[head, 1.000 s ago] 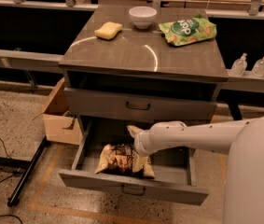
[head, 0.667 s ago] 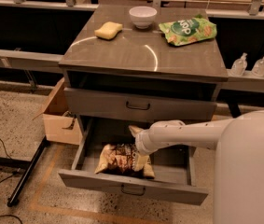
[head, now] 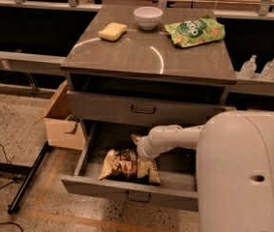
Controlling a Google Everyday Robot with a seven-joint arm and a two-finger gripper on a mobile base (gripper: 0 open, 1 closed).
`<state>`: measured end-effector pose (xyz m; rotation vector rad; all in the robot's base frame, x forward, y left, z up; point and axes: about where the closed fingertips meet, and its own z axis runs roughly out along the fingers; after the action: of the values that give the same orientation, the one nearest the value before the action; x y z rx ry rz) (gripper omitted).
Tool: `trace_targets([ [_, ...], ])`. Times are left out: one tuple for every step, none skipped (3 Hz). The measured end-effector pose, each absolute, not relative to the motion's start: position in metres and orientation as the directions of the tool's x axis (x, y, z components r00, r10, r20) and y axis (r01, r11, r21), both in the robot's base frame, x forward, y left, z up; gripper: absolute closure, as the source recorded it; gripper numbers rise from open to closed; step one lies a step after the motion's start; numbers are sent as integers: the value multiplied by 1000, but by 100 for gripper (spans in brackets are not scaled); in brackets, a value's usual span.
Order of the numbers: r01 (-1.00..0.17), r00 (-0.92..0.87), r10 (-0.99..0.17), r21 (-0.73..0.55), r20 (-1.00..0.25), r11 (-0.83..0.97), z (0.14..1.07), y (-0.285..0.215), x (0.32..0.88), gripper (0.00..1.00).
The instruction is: Pick brown chip bag from middle drawer and place on counter
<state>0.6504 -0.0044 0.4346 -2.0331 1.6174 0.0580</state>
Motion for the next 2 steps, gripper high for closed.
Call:
trace_targets([
  [-925,278,-890,-349,-362,-147,417,4,649,0],
  [-934,280,-888,-319,-365,-163,399,11,647,18],
])
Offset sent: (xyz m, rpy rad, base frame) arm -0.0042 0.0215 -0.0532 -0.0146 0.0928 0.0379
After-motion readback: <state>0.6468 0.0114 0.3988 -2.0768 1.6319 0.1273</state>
